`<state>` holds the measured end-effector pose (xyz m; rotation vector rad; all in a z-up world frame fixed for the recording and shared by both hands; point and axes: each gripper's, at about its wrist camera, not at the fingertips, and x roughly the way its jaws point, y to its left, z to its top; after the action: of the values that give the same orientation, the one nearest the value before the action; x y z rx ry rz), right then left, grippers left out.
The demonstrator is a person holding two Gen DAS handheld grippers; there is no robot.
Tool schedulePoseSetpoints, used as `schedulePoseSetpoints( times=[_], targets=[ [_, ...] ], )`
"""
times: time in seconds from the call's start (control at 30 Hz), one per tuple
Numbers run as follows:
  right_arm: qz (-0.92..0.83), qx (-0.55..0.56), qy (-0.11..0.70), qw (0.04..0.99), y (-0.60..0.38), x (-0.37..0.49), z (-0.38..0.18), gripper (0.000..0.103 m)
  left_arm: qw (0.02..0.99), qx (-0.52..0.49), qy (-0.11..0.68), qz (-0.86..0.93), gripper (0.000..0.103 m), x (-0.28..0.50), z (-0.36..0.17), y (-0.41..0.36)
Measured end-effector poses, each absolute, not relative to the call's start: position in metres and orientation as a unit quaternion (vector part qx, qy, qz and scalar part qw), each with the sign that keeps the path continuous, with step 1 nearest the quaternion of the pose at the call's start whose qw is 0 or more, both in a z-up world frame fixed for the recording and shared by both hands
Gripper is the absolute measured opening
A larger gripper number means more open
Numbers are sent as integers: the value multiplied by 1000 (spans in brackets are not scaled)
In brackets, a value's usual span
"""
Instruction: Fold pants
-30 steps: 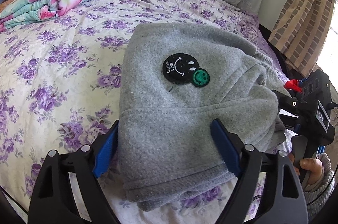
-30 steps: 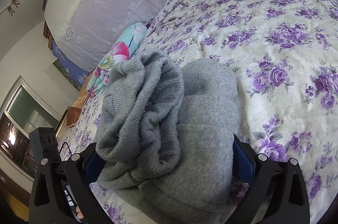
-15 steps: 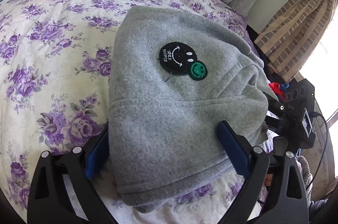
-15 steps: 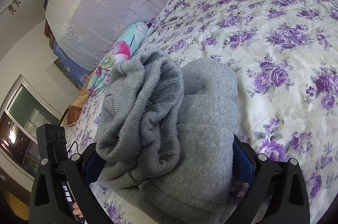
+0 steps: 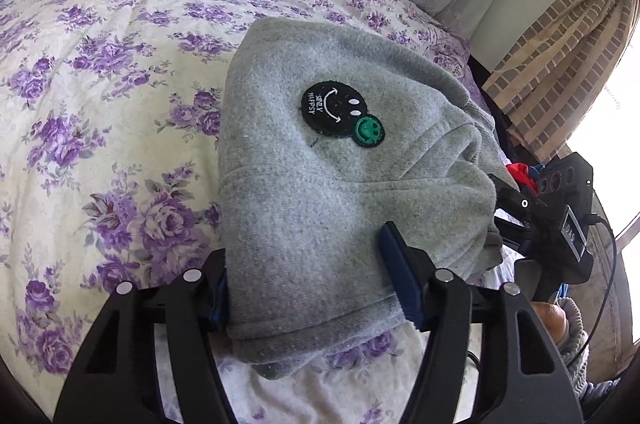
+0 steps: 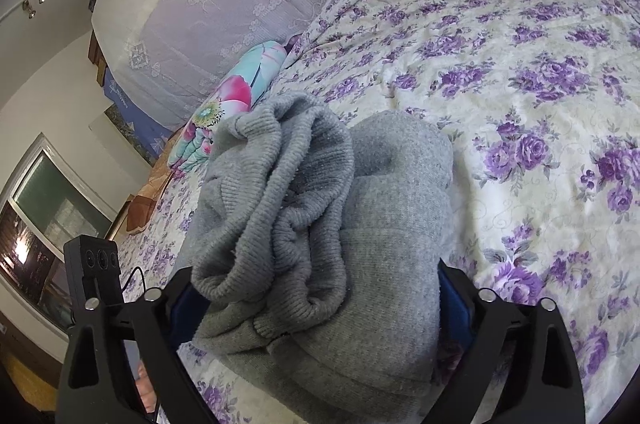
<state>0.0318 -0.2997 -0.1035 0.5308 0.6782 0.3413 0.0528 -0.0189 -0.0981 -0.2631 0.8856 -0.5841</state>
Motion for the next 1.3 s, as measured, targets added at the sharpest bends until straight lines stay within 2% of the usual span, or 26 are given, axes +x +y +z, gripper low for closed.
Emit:
schedulePoseSetpoints(
  times=[0.1,0.2,0.47,0.7,0.9,1.13,1.3],
  targets=[
    [162,232,317,905,-291,19,-96,73,868,-110,408,-263,45,41,-91,-21],
    [168,238,313,904,-290,6,-94,68,876,-90,396,-261,39,25,-85,-22],
    [174,227,306,908,-284,-18,-81,61,877,-97,394,-259,36,8,-74,-14],
    [179,182,272,928,-275,-29,-38,60,891,-76,362,-261,34,7,-29,-19],
    [186,154,210,947,-281,-10,27,61,920,-35,288,-265,34,27,38,-33],
    [178,136,152,963,-294,65,103,60,940,-9,229,-254,34,101,111,-52],
    [164,127,124,970,-297,131,125,61,949,-14,211,-233,34,162,129,-59]
  ],
)
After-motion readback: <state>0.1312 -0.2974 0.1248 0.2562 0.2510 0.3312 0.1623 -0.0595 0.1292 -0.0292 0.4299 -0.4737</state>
